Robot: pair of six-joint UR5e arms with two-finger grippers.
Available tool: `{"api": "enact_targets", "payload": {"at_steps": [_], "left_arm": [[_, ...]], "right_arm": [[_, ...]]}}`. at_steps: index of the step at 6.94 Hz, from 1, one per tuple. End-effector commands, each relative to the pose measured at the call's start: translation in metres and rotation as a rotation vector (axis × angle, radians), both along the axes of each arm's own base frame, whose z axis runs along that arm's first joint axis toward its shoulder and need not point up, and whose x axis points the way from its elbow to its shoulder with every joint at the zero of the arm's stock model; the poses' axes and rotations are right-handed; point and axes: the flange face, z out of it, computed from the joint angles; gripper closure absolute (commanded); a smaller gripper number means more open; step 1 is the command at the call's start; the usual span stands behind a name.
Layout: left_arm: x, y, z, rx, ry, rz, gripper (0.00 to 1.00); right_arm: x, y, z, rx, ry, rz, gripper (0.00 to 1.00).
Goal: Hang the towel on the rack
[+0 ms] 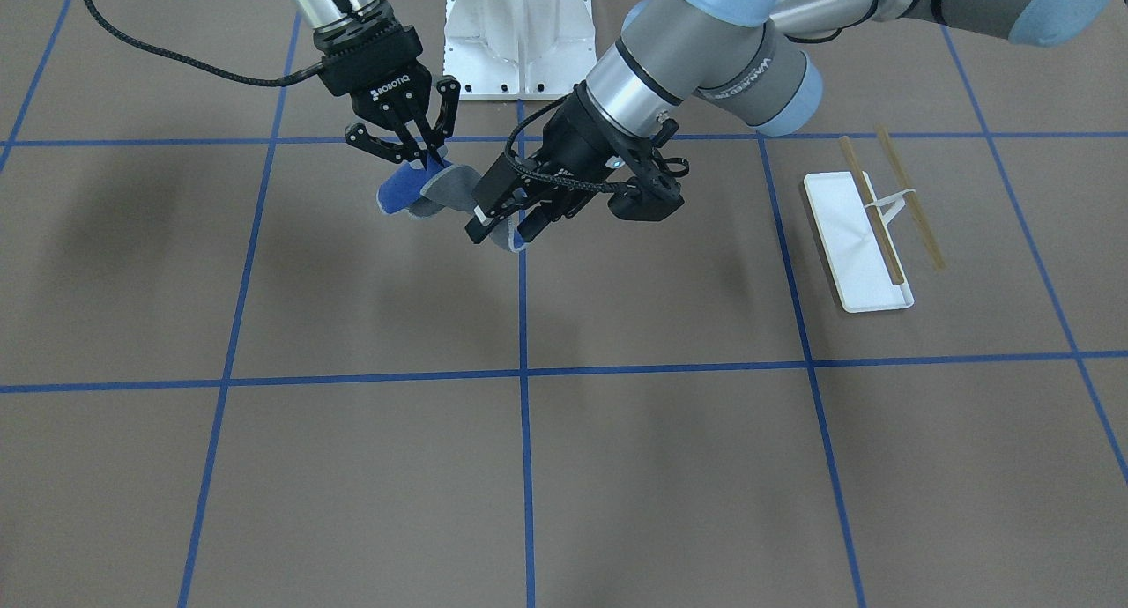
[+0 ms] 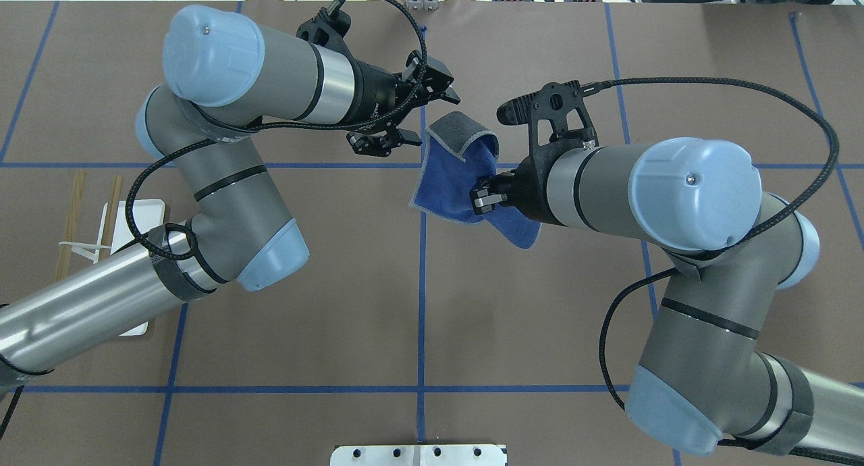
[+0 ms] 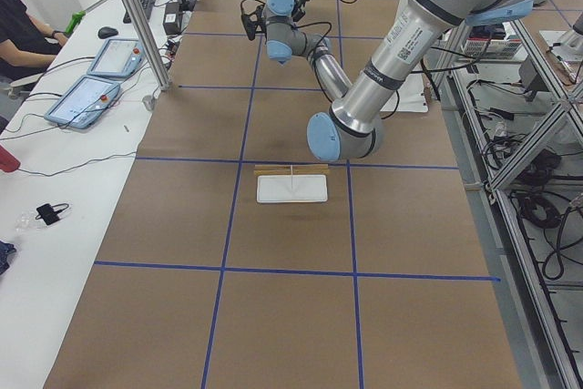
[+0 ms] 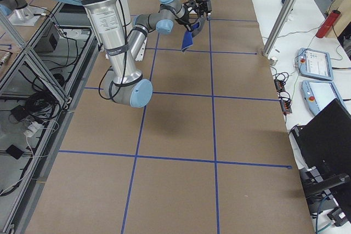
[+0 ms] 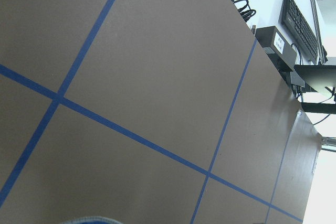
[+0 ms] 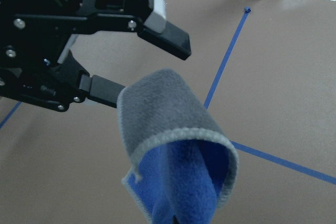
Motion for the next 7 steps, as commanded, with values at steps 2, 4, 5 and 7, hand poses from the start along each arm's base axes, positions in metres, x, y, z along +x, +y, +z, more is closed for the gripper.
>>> {"api": "enact_targets", "payload": {"at_steps": [2,4,5,7], "left_arm": [[0.002,-0.003,0.005,-0.004,-0.010,-0.001,1.00],[0.001,-0.003,0.003,-0.008,-0.006,-0.001,1.00],[0.002,-0.003,0.004,-0.010,-0.006,-0.001,1.00],[-0.015,-0.016,0.004,-0.042,-0.002,-0.005,1.00]], "right_arm": [[-0.003,0.003,-0.002,0.002,-0.004,-0.008,1.00],[-0.003,0.003,-0.003,0.003,-0.006,-0.008,1.00],[-0.001,0.002,-0.007,-0.001,-0.022,-0.005,0.96],[-0.001,0.003,-0.002,-0.111,-0.051,0.012,0.00]]}}
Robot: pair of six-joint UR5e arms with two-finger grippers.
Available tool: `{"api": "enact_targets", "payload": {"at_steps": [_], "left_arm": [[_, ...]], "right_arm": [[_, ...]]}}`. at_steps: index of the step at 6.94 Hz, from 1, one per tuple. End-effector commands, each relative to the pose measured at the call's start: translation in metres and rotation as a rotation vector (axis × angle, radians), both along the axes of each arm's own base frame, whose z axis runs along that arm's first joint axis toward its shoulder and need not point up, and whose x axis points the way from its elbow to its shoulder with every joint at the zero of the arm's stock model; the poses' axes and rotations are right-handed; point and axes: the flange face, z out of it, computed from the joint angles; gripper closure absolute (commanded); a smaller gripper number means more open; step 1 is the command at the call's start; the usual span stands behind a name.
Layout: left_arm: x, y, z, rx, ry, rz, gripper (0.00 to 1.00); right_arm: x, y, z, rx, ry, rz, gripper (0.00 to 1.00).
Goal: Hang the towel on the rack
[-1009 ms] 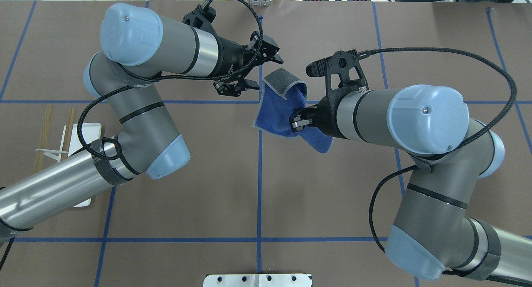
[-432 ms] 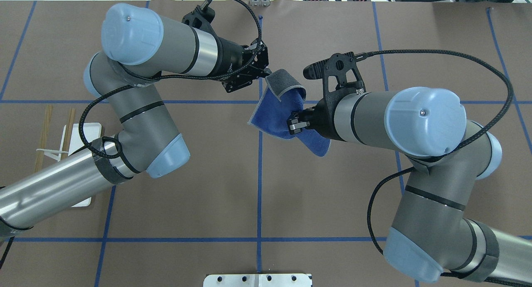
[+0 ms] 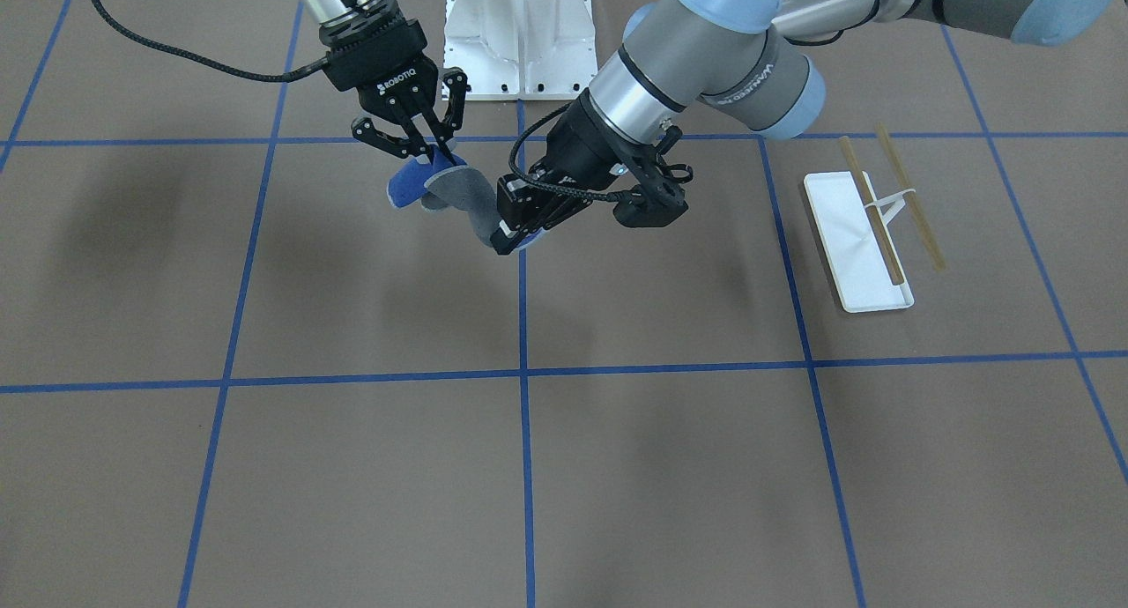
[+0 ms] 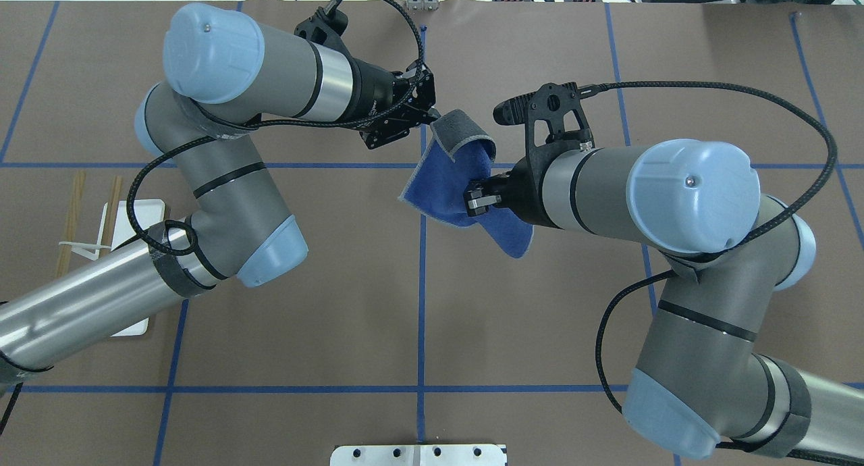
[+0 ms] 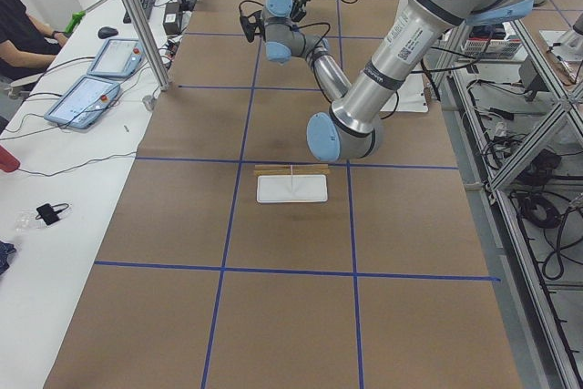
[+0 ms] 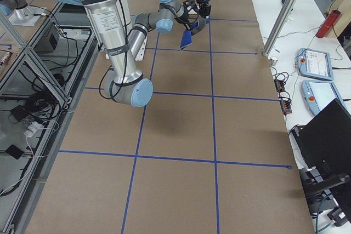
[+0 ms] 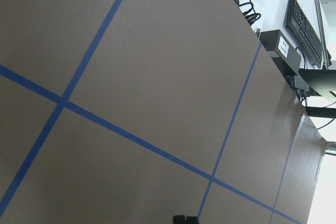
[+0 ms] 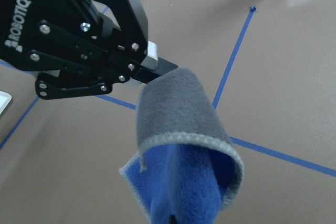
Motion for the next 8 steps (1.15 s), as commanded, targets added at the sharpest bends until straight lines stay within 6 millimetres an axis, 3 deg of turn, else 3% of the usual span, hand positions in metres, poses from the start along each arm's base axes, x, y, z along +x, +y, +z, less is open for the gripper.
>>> {"api": "enact_targets", "payload": {"at_steps": [1,2,4,5,7,8], "left_arm": [[-0.039,-0.025,0.007,-0.054,-0.018,0.063,1.00],[-0.070,-0.032,0.010,-0.085,-0.024,0.134,1.00],[-0.132,-0.009,0.056,-0.083,-0.028,0.131,1.00],[-0.160,-0.013,0.071,-0.090,-0.033,0.141,1.00],[-0.251,-0.005,0.112,-0.045,-0.046,0.185,1.00],[-0.291,0.012,0.144,-0.040,-0.058,0.198,1.00]], "right_arm": [[0.003,-0.005,0.016,-0.124,0.048,-0.018,0.00],[0.018,-0.020,0.024,-0.172,0.087,-0.008,0.00],[0.066,-0.056,0.050,-0.251,0.095,-0.010,0.00],[0.089,-0.078,0.068,-0.300,0.109,-0.019,0.00],[0.130,-0.108,0.091,-0.392,0.164,-0.048,0.00],[0.133,-0.113,0.103,-0.437,0.223,-0.051,0.00]]}}
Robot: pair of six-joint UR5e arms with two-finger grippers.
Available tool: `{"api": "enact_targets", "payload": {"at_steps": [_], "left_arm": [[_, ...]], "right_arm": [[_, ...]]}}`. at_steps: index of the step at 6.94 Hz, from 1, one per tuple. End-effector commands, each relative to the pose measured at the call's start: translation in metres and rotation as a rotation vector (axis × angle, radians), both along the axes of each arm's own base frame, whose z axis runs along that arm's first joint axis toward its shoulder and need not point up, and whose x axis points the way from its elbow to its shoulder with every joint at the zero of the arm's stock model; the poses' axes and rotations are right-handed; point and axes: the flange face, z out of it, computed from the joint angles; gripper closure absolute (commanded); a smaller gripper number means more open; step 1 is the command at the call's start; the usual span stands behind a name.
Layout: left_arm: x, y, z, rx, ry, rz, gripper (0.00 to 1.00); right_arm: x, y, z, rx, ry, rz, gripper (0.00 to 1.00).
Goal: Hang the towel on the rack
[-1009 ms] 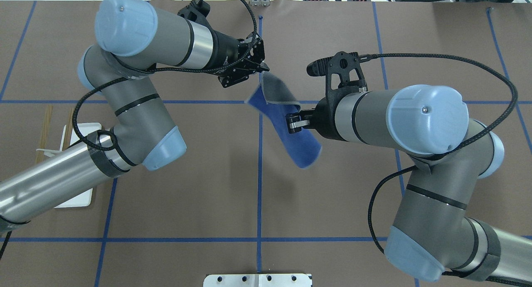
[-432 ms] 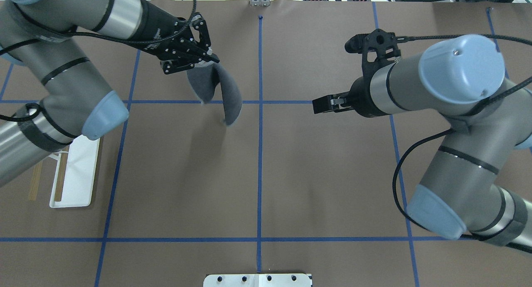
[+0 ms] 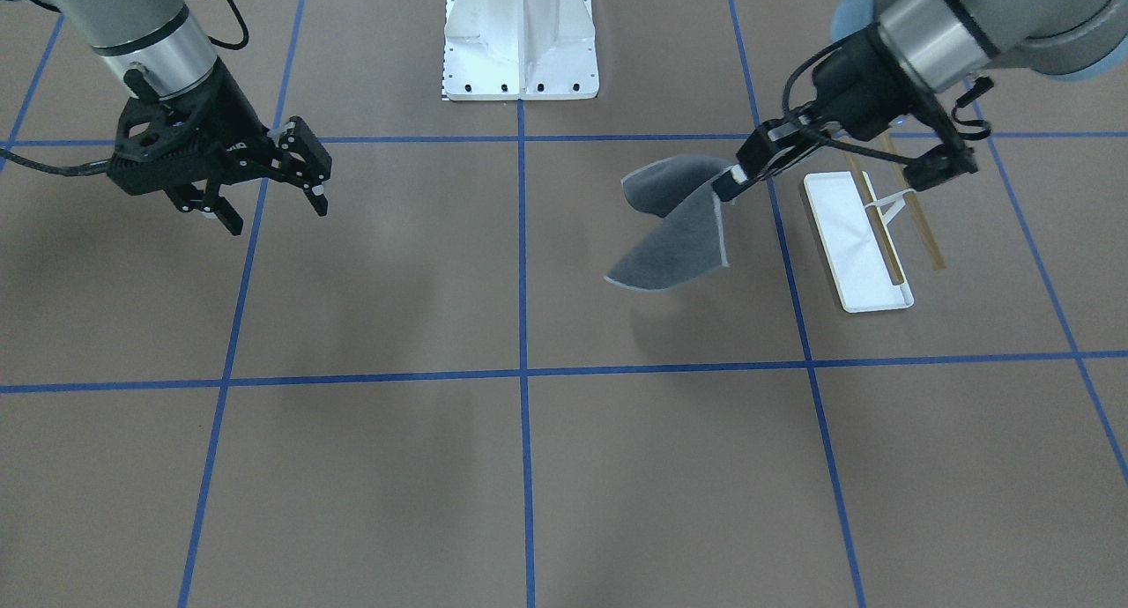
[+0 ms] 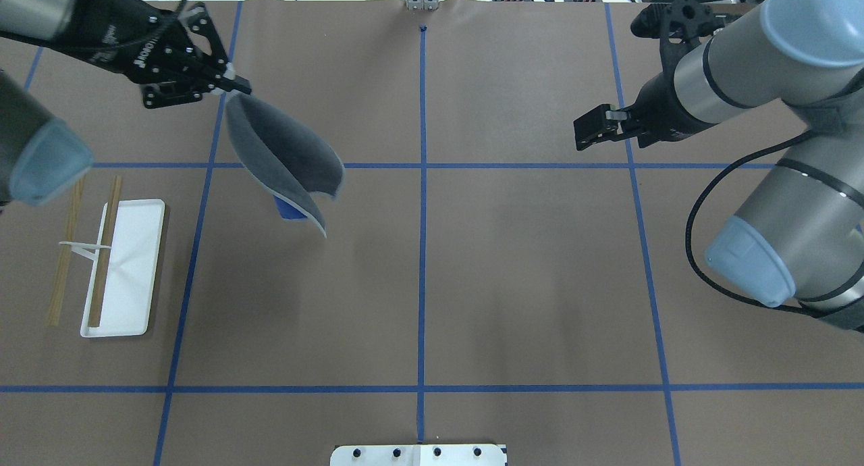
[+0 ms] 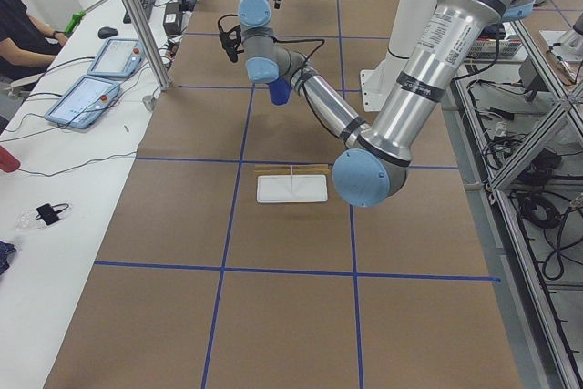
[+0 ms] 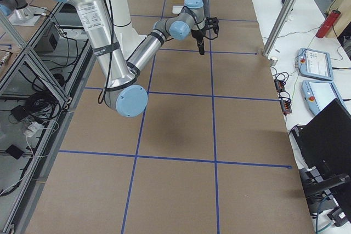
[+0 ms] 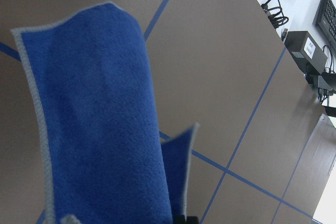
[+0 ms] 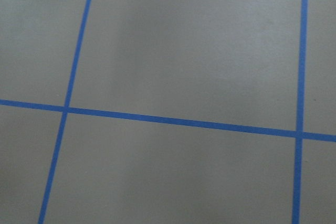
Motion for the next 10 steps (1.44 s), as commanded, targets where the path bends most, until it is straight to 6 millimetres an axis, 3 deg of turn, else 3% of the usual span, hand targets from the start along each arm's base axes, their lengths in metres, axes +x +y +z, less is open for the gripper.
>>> {"api": "enact_targets", "payload": {"at_steps": [1,2,3,4,6,7,9,10], "left_arm": [[-0.072,0.047,0.078,0.045,-0.034,0.028,1.00],[-0.080,0.064,0.123,0.075,-0.060,0.040,1.00],[-0.084,0.075,0.155,0.098,-0.081,0.051,1.00],[-0.090,0.079,0.171,0.125,-0.100,0.055,1.00],[-0.122,0.080,0.232,0.196,-0.143,0.078,1.00],[-0.137,0.076,0.251,0.221,-0.161,0.065,1.00],[-0.149,0.104,0.304,0.280,-0.209,0.108,1.00],[-0.155,0.109,0.325,0.295,-0.225,0.115,1.00]], "right_arm": [[0.014,-0.017,0.028,-0.080,0.093,-0.019,0.00],[0.014,-0.025,0.036,-0.092,0.106,-0.018,0.00],[0.012,-0.028,0.041,-0.099,0.111,-0.018,0.00],[0.011,-0.029,0.040,-0.100,0.111,-0.017,0.00],[0.010,-0.031,0.046,-0.106,0.116,-0.017,0.00],[0.010,-0.033,0.046,-0.106,0.116,-0.015,0.00],[0.011,-0.034,0.045,-0.105,0.114,-0.013,0.00],[0.011,-0.034,0.044,-0.106,0.112,-0.011,0.00]]}}
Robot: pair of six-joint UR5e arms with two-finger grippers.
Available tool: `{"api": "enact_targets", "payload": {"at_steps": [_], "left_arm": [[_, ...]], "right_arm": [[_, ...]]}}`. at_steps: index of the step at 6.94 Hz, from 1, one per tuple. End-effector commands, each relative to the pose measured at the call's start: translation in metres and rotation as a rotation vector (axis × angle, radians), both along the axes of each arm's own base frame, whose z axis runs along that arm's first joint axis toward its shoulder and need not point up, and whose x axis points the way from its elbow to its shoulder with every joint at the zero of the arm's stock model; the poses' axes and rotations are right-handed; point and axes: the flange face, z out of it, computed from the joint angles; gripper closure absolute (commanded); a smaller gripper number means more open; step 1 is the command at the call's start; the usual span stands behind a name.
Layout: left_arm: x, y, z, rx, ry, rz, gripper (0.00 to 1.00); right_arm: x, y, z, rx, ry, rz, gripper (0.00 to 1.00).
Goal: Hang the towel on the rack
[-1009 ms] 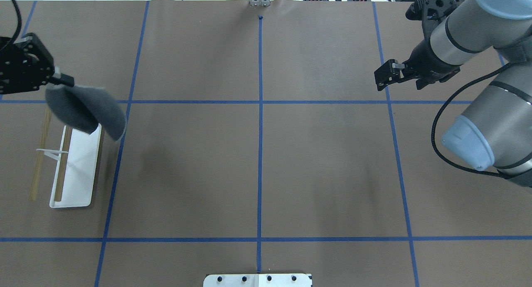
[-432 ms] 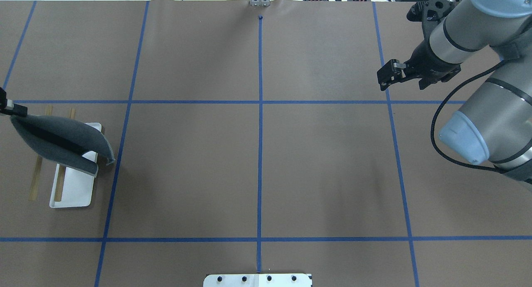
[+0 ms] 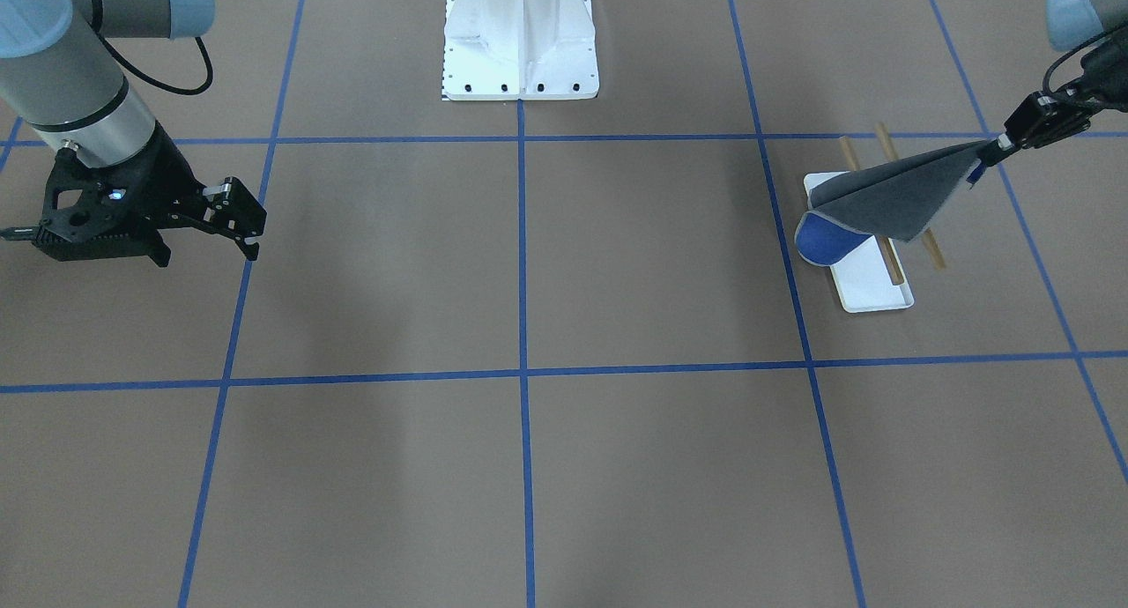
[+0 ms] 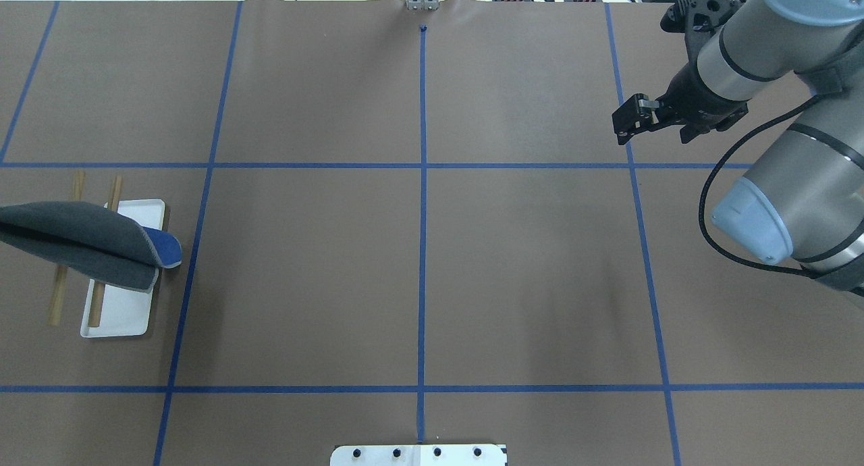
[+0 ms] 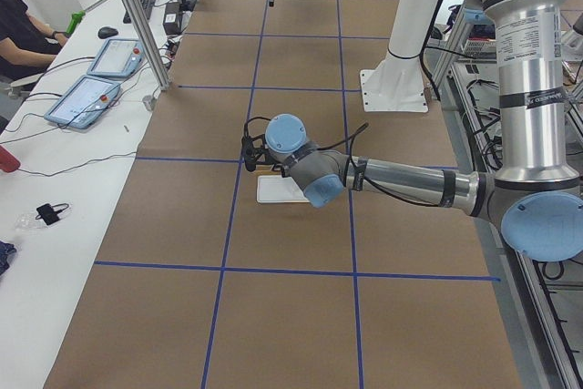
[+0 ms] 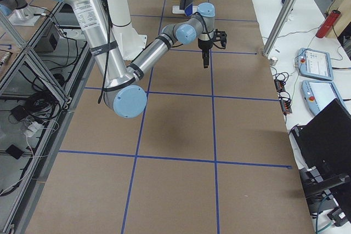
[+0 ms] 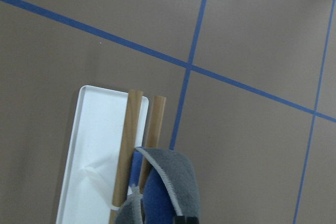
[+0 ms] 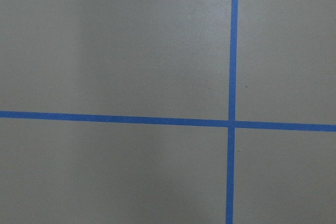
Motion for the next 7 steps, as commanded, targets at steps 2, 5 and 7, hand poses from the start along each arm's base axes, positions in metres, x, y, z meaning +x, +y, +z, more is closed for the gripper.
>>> {"api": "enact_targets", "payload": {"at_steps": [2,5,7], "left_arm": [[-0.013,0.017,0.066,0.064,-0.052,0.046,1.00],[-0.013,0.017,0.089,0.061,-0.071,0.054,0.39],[-0.013,0.010,0.082,0.146,-0.097,0.015,0.02]], "right_arm": [[0.000,0.000,-0.003,-0.002,-0.006,0.006,0.00],[0.000,0.000,-0.003,-0.001,-0.005,0.005,0.00],[0.000,0.001,-0.003,-0.004,-0.013,-0.006,0.00]]}}
